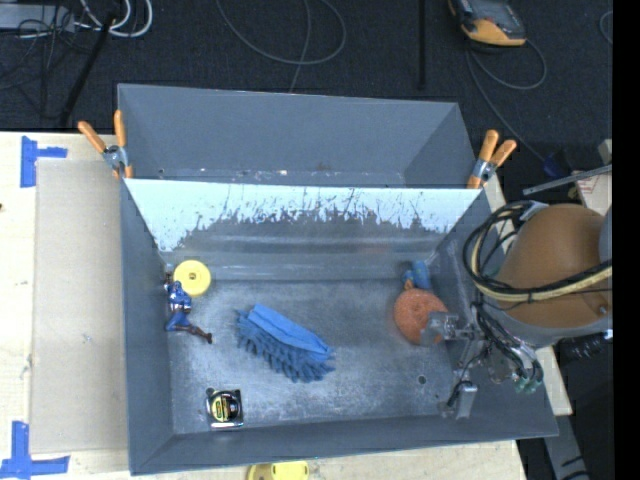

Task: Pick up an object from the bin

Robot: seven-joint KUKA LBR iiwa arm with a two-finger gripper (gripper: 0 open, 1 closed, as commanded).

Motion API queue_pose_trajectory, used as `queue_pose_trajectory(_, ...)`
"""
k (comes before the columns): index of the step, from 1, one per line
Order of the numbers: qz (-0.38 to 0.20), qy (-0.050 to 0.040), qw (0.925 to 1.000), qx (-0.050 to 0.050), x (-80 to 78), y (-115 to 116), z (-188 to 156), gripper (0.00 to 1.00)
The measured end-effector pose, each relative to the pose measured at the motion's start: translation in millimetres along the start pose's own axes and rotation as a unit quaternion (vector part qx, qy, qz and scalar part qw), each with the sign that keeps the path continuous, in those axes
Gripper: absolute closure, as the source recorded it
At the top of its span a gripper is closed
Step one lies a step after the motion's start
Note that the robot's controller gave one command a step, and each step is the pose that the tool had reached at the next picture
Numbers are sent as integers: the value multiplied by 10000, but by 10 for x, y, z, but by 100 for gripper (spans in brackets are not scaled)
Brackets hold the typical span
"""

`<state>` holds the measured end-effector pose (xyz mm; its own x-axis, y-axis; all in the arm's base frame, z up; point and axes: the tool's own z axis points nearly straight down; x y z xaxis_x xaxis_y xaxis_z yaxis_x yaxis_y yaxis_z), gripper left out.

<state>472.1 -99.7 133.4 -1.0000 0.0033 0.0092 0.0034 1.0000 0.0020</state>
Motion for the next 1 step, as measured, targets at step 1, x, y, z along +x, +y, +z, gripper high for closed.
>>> queue_pose_trajectory(1,-19,-39,10000,8,-18,1,-42,0)
